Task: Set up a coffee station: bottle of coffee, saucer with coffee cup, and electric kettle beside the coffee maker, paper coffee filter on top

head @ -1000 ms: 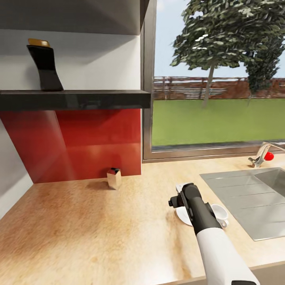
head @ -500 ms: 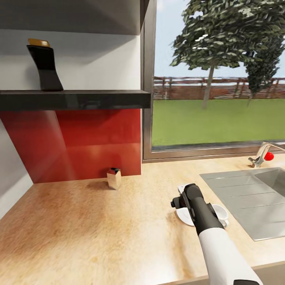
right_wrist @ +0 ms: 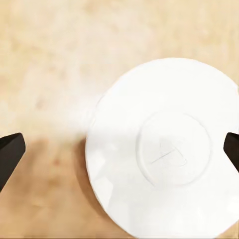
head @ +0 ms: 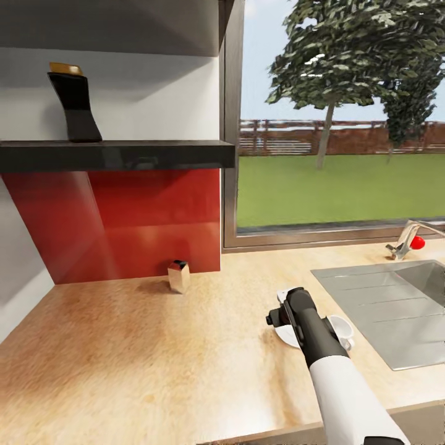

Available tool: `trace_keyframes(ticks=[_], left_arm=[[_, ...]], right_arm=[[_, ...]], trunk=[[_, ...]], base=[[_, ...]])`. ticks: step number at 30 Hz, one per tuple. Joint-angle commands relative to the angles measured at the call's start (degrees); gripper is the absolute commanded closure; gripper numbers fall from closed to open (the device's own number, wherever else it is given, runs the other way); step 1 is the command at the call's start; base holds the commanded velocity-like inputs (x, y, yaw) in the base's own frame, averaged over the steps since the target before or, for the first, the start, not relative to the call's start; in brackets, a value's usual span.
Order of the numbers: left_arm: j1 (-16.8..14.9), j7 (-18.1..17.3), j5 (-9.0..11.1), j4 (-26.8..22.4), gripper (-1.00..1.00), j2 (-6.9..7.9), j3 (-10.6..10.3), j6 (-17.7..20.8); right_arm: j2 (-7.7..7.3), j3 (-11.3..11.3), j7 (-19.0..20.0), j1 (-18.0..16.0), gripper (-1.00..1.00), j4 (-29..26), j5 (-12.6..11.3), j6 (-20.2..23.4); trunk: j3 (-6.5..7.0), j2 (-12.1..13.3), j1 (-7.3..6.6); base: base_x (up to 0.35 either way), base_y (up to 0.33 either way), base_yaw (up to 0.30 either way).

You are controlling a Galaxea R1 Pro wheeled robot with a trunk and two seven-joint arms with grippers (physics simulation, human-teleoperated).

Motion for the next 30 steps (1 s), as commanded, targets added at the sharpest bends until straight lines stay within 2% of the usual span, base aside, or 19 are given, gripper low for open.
trace_keyframes(ticks=[1, 30], left_arm=[[0.0, -0.1, -0.2, -0.1, -1.0, -0.05, 0.4, 0.0], [0.1, -0.1, 0.0, -0.2, -1.0, -0.06, 0.4, 0.2]], right_arm=[[0.07, -0.2, 0.6, 0.0, -1.0, 0.1, 0.6, 0.1], [-0.1, -0.1, 0.6, 0.0, -1.0, 0.5, 0.8, 0.1]], trunk=[[-0.1, -0.1, 0.02], [-0.1, -0.1, 0.02]], base=[[-0.07, 0.0, 0.0], [-0.006, -0.03, 0.0]])
